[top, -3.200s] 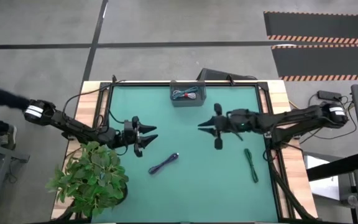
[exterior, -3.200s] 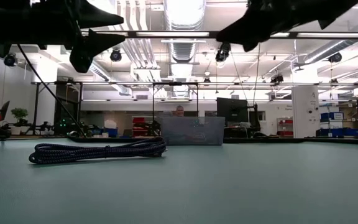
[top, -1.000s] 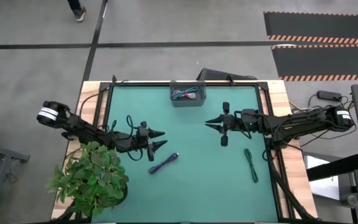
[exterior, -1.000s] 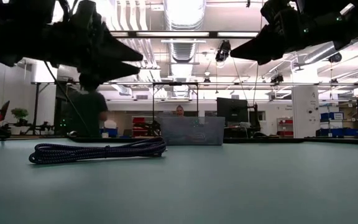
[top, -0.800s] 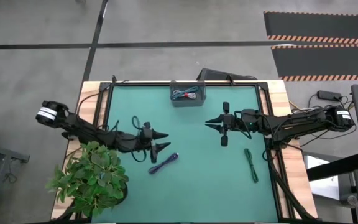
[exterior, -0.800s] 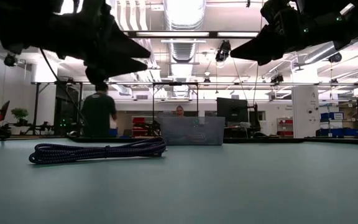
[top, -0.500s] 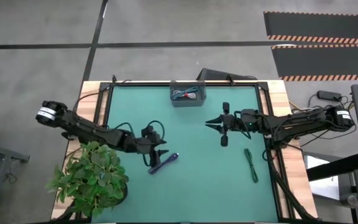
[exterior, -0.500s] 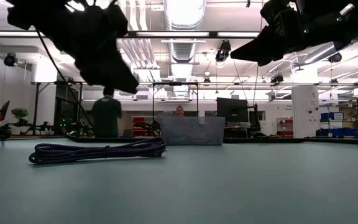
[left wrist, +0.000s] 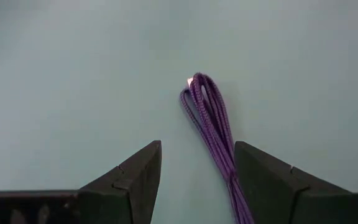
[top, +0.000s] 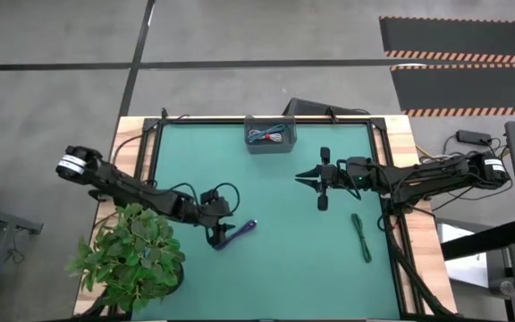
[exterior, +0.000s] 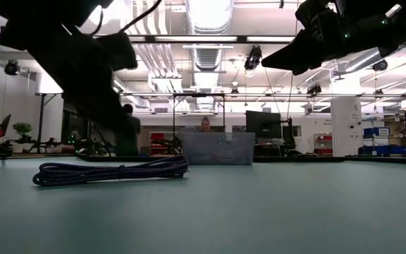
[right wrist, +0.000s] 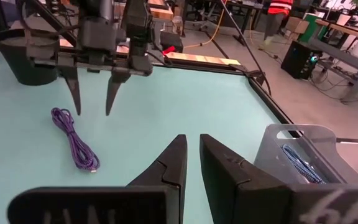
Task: Pick and place USB-C Cables
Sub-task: Put the violet charger cable into the black container
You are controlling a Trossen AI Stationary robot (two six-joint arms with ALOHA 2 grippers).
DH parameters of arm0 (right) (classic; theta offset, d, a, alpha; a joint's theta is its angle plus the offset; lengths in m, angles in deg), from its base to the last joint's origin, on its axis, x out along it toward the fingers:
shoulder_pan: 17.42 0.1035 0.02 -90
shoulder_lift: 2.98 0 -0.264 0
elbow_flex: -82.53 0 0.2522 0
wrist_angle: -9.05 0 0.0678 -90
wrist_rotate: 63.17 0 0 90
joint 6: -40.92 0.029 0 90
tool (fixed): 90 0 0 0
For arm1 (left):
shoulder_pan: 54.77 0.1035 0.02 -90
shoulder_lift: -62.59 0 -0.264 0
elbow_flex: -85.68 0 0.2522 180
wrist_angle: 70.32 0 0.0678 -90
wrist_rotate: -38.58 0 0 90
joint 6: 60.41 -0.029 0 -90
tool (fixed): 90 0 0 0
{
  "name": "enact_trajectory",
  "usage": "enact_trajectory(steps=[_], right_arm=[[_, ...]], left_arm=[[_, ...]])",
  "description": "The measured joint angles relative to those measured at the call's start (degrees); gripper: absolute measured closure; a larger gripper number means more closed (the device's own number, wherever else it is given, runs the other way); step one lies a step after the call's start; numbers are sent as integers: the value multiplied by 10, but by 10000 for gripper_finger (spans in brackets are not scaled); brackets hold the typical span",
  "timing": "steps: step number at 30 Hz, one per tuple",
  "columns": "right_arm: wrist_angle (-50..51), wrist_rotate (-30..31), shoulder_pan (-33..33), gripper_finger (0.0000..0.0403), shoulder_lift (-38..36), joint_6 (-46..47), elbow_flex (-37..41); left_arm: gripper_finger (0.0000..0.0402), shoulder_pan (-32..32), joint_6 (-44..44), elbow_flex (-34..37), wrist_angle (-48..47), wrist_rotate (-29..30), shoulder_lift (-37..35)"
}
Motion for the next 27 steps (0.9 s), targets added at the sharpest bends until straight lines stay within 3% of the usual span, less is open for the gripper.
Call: enact_trajectory(steps=[6, 13, 27], right_arm=[[2, 0, 0, 369, 0, 3, 0], [2, 0, 0, 369, 0, 4, 0], [2, 0, 0, 369, 0, 8, 0]], left_arm=[[214, -14, -4, 1, 64, 1, 66], [214, -23, -3, 0, 73, 5, 107], [214, -31, -3, 1, 69, -4, 83]])
